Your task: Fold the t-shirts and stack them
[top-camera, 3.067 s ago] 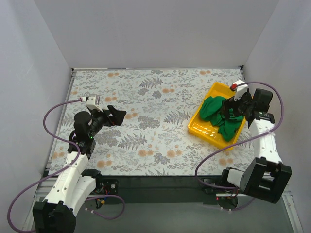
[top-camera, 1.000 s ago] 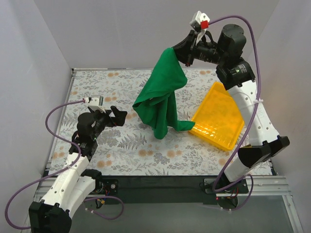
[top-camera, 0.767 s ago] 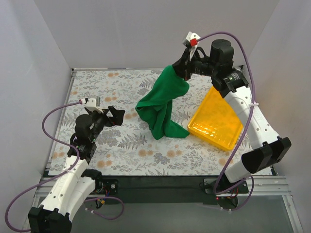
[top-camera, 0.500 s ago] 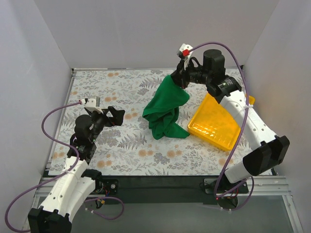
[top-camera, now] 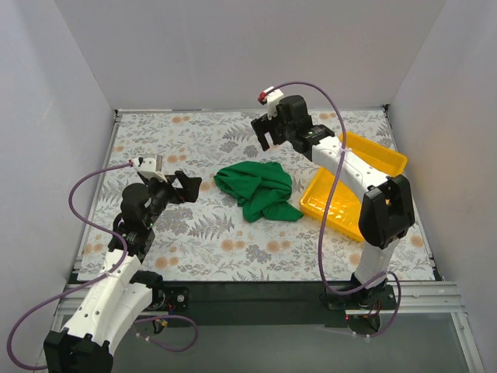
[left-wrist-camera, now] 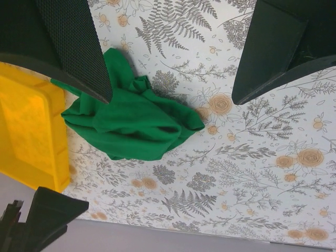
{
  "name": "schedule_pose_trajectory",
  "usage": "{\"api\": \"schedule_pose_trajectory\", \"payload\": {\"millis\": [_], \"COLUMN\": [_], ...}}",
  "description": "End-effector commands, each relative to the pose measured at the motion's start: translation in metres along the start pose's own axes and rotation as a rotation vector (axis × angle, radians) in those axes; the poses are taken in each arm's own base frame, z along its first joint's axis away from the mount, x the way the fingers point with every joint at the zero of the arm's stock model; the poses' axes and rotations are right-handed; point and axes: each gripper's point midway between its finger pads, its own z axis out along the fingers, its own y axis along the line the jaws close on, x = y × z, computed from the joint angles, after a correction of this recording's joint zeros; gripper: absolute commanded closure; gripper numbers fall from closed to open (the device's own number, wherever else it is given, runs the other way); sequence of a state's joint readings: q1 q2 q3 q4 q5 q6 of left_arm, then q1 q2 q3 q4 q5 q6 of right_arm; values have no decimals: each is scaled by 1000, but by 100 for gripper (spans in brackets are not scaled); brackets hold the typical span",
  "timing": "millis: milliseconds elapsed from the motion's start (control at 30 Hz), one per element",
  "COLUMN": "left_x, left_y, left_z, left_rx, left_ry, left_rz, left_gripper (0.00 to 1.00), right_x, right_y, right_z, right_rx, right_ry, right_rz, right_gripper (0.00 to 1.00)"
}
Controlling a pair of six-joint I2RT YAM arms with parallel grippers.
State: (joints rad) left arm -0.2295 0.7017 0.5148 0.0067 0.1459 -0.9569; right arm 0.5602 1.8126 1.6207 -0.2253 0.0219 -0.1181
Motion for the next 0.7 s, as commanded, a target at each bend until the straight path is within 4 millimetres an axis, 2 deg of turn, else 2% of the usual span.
{"api": "schedule_pose_trajectory", "payload": {"millis": [0,33,67,100,167,200,233,300,400,467,500,567,600,633,667], "left_x": [0,-2,-2,-4,-7,-7,-7,-9,-8,-9,-8,-9,-8,-8,-9], "left_y": [-2,-3,-5,-7,-10,-13,-15,-19,-21,-22,-22,-22,-22,-21,-21], "left_z": [-2,-2,-4,-4,-6,-6,-7,-7,-8,-9,-9,-9,-9,-9,-9], "left_rx": [12,16,27,34,48,62,72,92,102,107,105,104,105,102,101], "left_ry": [-5,-8,-11,-15,-22,-22,-22,-24,-22,-24,-23,-24,-21,-24,-24], "left_rz": [20,21,20,20,17,16,17,15,9,7,8,5,4,5,5], "left_gripper": [2,2,2,2,2,2,2,2,2,2,2,2,2,2,2], "right_x": [-21,-11,17,21,42,64,75,107,137,141,150,143,152,149,160], "right_y": [-63,-59,-53,-52,-66,-69,-87,-107,-120,-122,-131,-139,-143,-148,-151], "right_z": [-41,-48,-53,-78,-99,-112,-121,-131,-124,-117,-110,-101,-93,-90,-82], "right_rx": [232,139,61,31,15,29,69,157,294,319,364,386,404,420,442], "right_ry": [-63,-53,-3,-9,-1,24,30,57,122,129,160,159,191,189,221], "right_rz": [-69,-91,-111,-106,-44,-5,93,225,424,502,517,553,566,569,587], "right_gripper": [2,2,2,2,2,2,2,2,1,2,2,2,2,3,7]}}
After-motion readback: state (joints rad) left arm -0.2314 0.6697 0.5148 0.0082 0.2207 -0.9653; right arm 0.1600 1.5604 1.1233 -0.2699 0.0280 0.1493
